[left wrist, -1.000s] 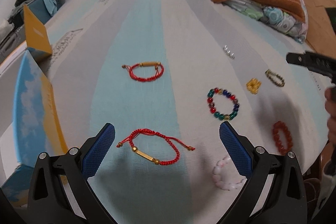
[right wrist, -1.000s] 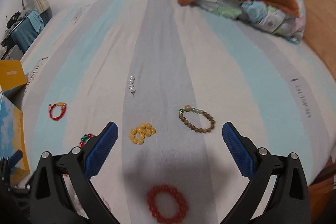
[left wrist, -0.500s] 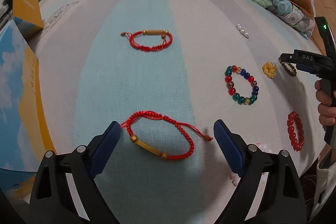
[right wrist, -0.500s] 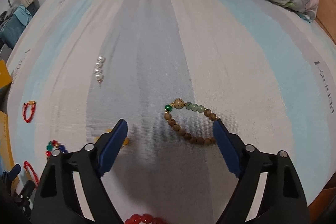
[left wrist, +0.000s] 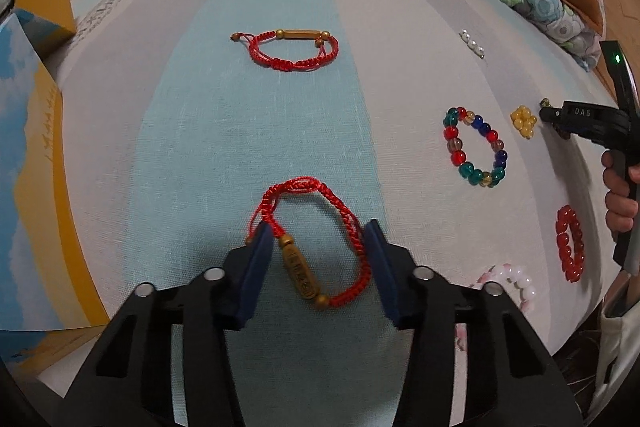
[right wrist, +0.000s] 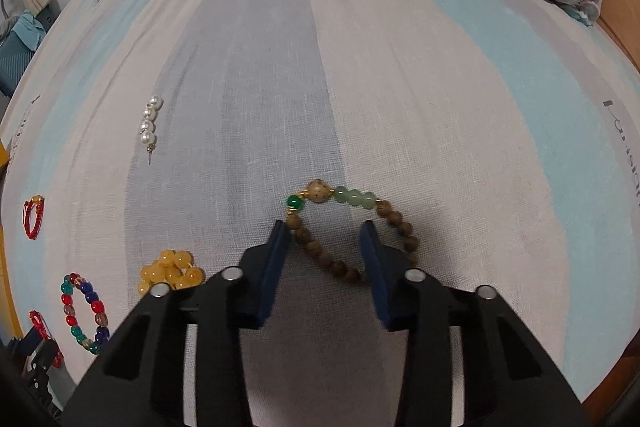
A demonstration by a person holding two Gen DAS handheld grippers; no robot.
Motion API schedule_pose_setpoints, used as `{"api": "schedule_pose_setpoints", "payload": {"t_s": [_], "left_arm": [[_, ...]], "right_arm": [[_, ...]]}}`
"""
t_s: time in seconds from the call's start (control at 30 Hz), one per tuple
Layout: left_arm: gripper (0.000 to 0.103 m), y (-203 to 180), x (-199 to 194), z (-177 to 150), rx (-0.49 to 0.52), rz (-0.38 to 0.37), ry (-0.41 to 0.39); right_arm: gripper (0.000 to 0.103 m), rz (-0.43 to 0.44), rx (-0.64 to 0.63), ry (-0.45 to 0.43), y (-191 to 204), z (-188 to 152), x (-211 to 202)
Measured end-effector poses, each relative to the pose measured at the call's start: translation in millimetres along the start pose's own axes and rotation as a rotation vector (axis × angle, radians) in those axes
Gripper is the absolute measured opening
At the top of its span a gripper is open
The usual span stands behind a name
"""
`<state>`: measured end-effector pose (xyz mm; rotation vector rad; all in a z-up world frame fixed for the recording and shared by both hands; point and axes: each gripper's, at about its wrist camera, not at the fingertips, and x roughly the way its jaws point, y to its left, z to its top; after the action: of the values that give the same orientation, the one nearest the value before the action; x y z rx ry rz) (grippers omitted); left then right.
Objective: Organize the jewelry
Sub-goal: 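Grasp the red string bracelet with the left tool while the right tool grasps the wooden-green bead bracelet, then carry both held bracelets over the white cardboard box with both tools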
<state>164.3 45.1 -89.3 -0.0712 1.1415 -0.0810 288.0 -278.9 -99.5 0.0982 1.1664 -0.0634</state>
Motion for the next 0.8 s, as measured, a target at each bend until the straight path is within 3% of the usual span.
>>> {"api": "schedule_pose_setpoints", "payload": {"t_s": [0.17, 0.33, 0.8], "left_arm": [[0.015, -3.1, -0.3, -1.0, 0.024, 0.016, -0.005], [0.013, -1.3, -4.1, -3.4, 0.012, -0.016, -0.018], [0.013, 3.5, -17.6, -3.8, -0.021, -0.033, -0.065]], "right_arm": [[0.017, 0.007, -0.010, 0.000, 1.1, 0.6, -0.2], [0.007, 0.020, 0.013, -0.009, -0.4, -0.6, -3.5], [0.007, -0.025, -0.009, -0.127, 7.1, -16.0, -33.8]]}}
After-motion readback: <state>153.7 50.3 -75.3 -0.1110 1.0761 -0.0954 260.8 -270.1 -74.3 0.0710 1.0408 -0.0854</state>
